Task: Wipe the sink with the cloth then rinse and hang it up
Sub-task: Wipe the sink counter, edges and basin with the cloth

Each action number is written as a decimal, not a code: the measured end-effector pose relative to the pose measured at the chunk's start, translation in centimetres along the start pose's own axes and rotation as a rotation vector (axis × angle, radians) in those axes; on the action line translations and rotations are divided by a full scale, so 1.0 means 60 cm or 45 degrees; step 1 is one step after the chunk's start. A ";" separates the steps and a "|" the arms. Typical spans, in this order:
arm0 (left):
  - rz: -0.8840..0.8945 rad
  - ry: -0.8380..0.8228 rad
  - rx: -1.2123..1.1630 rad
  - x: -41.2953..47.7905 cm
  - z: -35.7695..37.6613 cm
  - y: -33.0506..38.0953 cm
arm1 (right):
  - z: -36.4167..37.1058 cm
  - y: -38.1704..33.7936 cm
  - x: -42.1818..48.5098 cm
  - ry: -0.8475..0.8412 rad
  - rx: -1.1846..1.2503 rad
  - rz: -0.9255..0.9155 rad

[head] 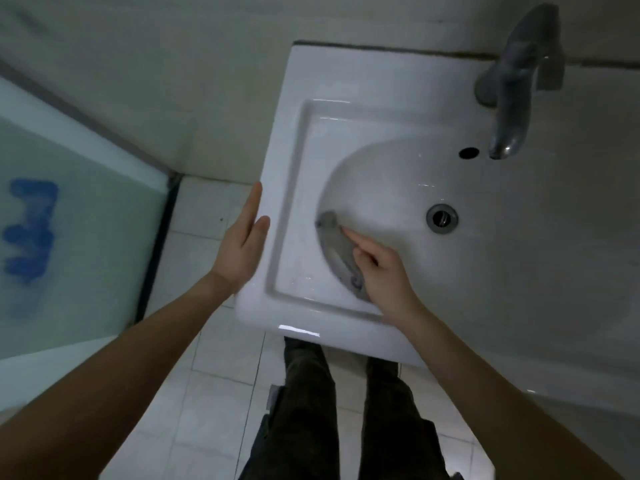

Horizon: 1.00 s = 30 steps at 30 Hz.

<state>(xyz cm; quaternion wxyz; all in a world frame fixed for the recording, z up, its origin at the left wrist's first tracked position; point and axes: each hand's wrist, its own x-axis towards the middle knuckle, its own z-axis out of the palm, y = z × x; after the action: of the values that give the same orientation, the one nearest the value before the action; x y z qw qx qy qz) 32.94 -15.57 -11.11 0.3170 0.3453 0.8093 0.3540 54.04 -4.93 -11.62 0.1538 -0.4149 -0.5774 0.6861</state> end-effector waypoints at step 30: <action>0.040 -0.050 -0.060 0.001 -0.012 -0.007 | -0.043 0.023 -0.030 -0.676 -1.118 -0.372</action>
<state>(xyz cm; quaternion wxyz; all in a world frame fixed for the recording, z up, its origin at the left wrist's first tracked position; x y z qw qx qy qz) 32.24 -15.98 -11.05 0.3353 0.3571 0.7888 0.3712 57.41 -4.86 -12.15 -0.0917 -0.1676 -0.8811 0.4326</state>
